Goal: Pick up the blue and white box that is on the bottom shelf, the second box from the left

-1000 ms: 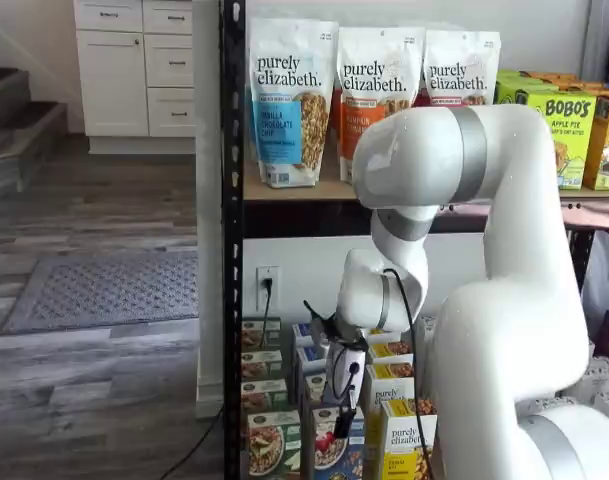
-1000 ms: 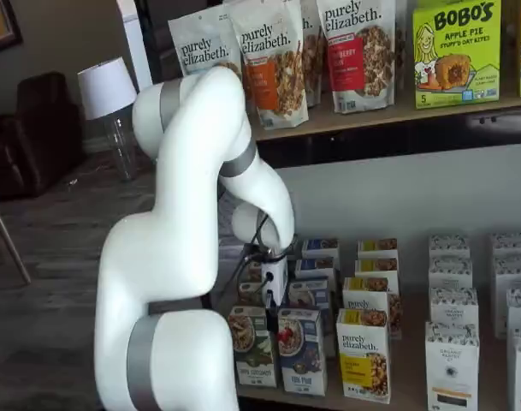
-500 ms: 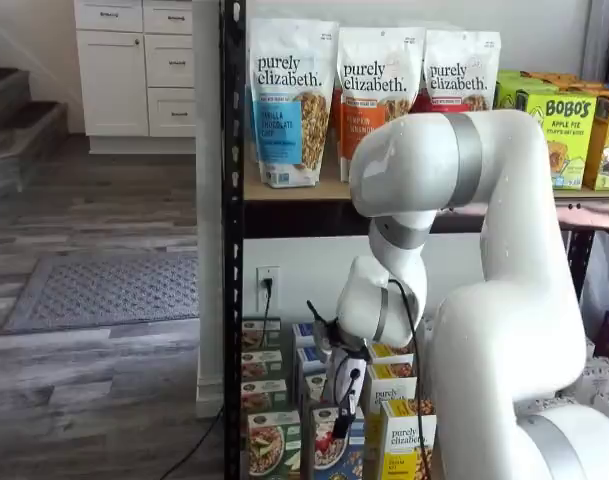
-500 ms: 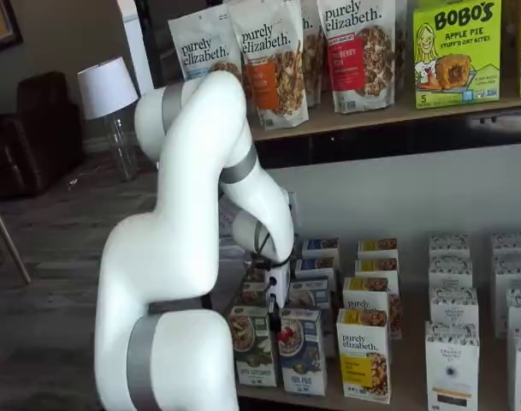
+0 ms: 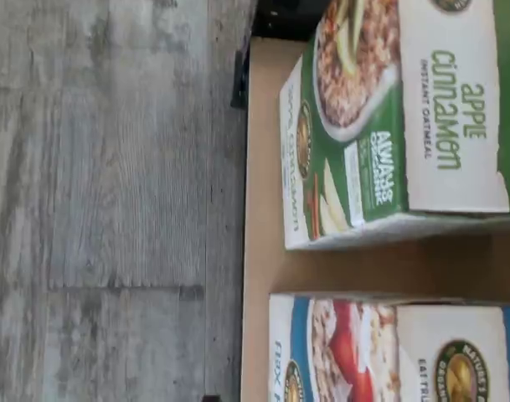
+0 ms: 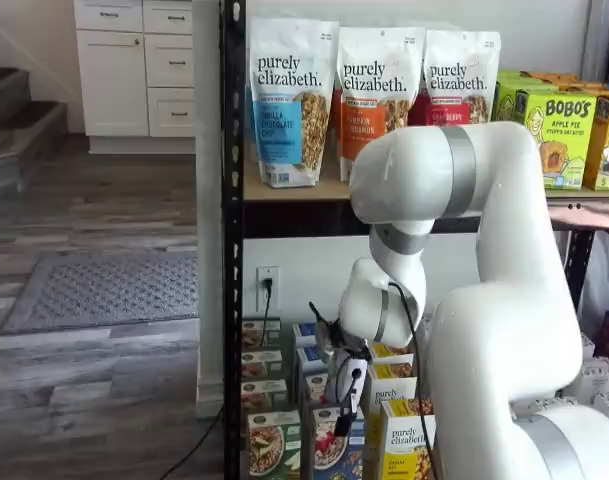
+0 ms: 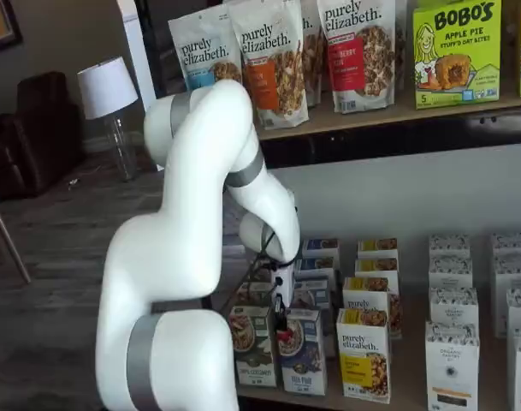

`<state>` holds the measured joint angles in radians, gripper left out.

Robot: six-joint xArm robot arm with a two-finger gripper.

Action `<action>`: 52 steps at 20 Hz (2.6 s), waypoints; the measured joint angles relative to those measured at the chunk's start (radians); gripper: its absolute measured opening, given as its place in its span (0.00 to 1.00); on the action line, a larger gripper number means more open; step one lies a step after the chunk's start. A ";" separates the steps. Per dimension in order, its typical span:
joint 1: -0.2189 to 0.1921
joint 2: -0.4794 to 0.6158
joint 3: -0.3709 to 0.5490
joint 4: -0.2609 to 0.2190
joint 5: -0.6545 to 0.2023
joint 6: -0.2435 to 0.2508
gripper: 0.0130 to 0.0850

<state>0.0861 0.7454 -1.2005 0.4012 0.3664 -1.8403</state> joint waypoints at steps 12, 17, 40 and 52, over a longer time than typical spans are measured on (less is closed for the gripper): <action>-0.020 0.105 -0.129 -0.087 0.032 0.062 1.00; -0.019 0.143 -0.171 -0.079 0.033 0.056 1.00; -0.024 0.216 -0.263 -0.216 0.097 0.176 1.00; -0.018 0.207 -0.218 -0.196 0.058 0.159 1.00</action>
<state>0.0678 0.9526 -1.4186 0.2056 0.4244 -1.6812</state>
